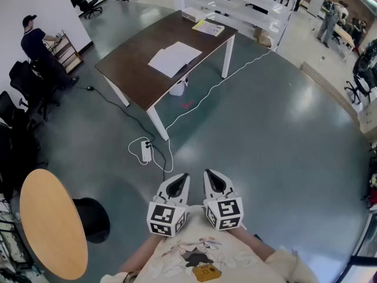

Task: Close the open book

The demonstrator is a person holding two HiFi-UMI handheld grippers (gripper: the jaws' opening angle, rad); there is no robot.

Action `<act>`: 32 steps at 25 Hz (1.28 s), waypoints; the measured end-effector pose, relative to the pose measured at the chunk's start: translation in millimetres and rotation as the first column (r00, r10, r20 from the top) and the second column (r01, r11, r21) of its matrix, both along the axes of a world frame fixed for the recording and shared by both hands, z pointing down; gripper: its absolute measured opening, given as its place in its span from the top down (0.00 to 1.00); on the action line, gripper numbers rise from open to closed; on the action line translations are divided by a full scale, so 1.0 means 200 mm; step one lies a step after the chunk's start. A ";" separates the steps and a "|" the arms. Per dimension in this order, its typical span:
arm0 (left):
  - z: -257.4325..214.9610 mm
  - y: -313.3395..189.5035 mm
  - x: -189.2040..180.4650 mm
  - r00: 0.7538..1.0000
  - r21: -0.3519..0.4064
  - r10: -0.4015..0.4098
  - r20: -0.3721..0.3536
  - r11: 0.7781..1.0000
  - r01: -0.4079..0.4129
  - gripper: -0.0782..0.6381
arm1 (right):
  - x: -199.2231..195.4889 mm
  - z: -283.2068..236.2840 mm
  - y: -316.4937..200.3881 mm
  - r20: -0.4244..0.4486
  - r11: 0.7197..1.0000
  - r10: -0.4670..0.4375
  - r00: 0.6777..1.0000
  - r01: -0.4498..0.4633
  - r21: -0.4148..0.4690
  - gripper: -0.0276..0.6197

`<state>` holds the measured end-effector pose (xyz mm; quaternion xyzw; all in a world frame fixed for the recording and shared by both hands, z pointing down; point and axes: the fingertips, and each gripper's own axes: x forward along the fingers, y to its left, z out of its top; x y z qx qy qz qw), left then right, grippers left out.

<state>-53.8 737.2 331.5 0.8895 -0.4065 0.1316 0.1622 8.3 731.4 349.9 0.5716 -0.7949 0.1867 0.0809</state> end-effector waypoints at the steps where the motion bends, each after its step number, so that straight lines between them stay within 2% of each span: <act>1: 0.01 -0.01 0.00 1.000 -0.008 -0.006 -0.004 1.000 0.006 0.88 | 0.00 0.01 -0.01 0.004 1.000 0.001 1.000 -0.001 -0.005 0.95; 9: 0.05 -0.05 0.01 1.000 -0.029 -0.028 -0.002 0.999 0.027 0.88 | 0.00 0.07 -0.02 0.038 0.999 0.002 0.999 -0.001 -0.040 0.95; 12: 0.08 -0.05 0.03 0.999 -0.053 -0.038 0.006 0.998 0.038 0.88 | 0.02 0.08 -0.02 0.083 0.999 -0.014 0.996 0.018 -0.045 0.95; 18: 0.10 -0.06 0.14 0.999 -0.068 -0.049 0.018 0.996 0.050 0.88 | 0.16 0.14 -0.03 0.146 0.996 0.016 0.989 -0.002 -0.089 0.95; 23: 0.17 -0.06 0.25 0.998 -0.096 -0.059 0.017 0.994 0.061 0.88 | 0.20 0.22 -0.03 0.163 0.991 -0.029 0.986 0.049 -0.122 0.95; 27: 0.23 -0.17 0.27 0.996 -0.126 -0.093 0.009 0.988 0.093 0.88 | 0.25 0.28 -0.13 0.182 0.985 -0.036 0.983 0.066 -0.161 0.95; 32: 0.33 -0.38 0.32 0.997 -0.162 -0.077 -0.002 0.984 0.075 0.88 | 0.27 0.37 -0.33 0.174 0.978 -0.025 0.984 0.060 -0.199 0.95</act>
